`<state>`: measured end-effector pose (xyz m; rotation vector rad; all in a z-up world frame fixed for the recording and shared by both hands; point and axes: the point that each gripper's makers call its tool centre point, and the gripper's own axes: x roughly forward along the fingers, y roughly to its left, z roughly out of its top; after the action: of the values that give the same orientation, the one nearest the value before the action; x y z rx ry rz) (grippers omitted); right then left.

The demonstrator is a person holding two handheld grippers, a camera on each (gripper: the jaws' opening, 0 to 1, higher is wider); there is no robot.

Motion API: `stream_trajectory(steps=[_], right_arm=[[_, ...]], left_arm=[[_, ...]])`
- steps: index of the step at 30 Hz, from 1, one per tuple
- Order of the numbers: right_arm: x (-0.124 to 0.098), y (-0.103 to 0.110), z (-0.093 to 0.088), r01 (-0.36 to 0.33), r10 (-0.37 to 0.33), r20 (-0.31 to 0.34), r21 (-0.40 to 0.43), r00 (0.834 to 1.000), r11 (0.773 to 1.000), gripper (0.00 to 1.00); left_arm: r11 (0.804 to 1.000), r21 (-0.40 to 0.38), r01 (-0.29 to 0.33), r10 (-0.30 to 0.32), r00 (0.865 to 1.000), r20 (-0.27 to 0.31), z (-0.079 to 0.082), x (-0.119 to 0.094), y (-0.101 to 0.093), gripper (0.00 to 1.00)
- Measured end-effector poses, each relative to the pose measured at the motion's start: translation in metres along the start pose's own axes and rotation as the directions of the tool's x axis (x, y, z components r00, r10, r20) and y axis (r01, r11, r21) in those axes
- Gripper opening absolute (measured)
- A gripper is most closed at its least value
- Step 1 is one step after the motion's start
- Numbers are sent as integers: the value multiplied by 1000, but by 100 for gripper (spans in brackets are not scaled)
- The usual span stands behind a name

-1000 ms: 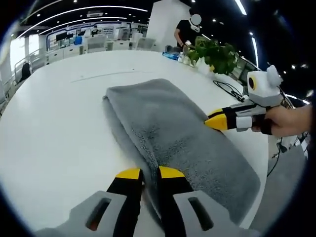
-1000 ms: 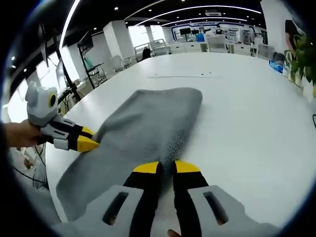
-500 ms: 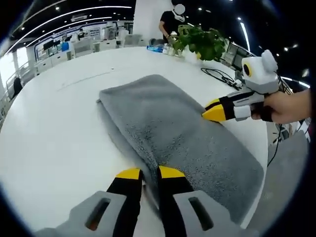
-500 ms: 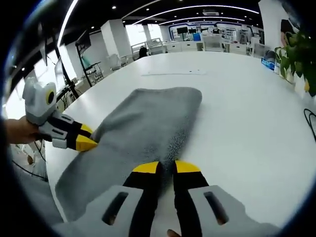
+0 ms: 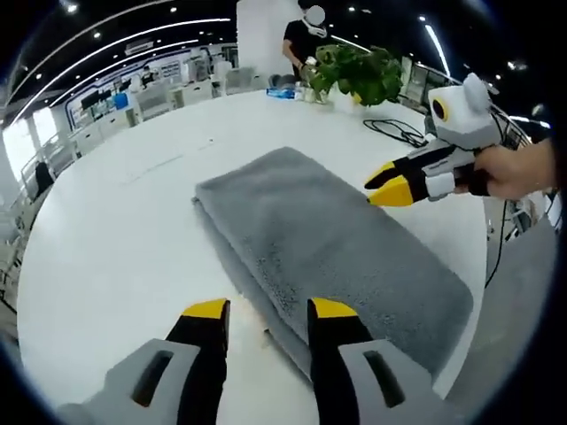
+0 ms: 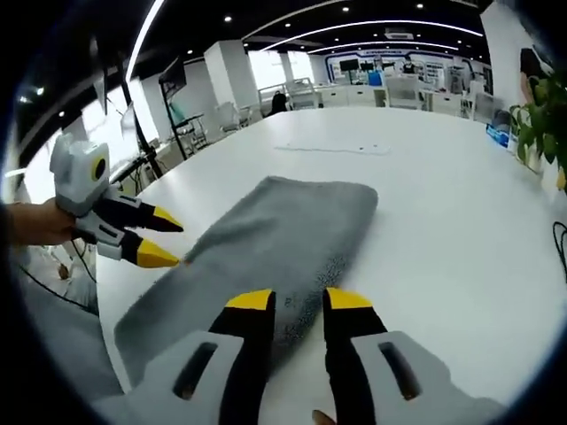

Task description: Fold the towel on the table until its edges align and the towel forms a compact rectangular stack.

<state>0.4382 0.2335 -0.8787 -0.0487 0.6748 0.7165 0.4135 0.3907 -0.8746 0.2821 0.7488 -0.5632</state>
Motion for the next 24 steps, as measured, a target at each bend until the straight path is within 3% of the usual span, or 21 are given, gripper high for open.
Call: stream_trajectory(steps=[3,4,7,10,13,16,20,22,24], right_arm=[[-6,12,-4,-30,29,-13,-56,999,998,30],[-8,16,-5,-46,45,-17,-71,999,996,30],[-12,31,-9,-87,83,-36,-121,996,989,31],[-16,41,-8,-106,100,-42,-179,994,978,32],[-20,52,-6,-123,116,-45,-235,992,964,34],[-25,63,-8,-144,134,-55,-271,989,952,35],[-32,72,-14,-164,146,-81,-319,986,933,37],[-35,75,-19,-171,139,-109,-380,984,909,36],[-37,81,-22,-172,138,-112,-390,984,905,36]], left_arm=[[999,28,20,-21,1000,22,4,-9,-7,52],[997,68,39,-43,998,46,9,-12,-12,56],[975,215,51,-76,991,110,20,-25,-27,54],[969,237,75,-105,988,116,20,-32,-38,59],[957,272,104,-135,986,100,15,-34,-48,68],[930,344,132,-163,985,61,4,-35,-61,77],[912,378,161,-190,981,41,-4,-39,-74,79],[902,393,179,-207,978,31,-7,-41,-81,80],[891,416,184,-210,978,16,-11,-42,-85,80]])
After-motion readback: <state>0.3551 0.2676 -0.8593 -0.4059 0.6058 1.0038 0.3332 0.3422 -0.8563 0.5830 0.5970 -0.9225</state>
